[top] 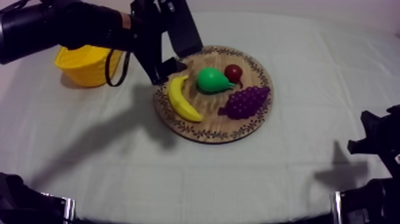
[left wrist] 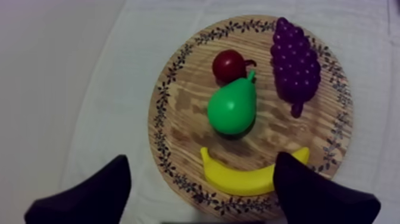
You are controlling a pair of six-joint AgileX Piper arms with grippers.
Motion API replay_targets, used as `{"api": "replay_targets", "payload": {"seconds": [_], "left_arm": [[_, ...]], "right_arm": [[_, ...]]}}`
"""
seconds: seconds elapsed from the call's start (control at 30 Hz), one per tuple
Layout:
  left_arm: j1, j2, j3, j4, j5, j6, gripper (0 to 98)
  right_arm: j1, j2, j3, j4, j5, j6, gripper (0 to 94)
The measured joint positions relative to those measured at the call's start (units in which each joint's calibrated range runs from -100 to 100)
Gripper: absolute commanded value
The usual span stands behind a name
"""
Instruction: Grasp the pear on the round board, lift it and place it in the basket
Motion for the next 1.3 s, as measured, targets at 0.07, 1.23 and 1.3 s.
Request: {"api": "replay_targets", "payload": {"seconds": [0.07,1.23,1.3], "left_arm": [[0.05,-0.05,0.06,0.54,0.00,-0.53,95.5],[2.28,24.68,-25.44,0.54,22.87,-0.44,93.0],[2.25,27.74,-28.42,0.54,25.92,0.39,92.5]], "right_arm": [[0.00,0.00,0.00,0.00,0.00,0.00,0.3],[0.00,0.00,0.00,0.00,0.11,0.03,0.3],[0.00,0.00,0.00,0.00,0.03,0.03,0.3]]}}
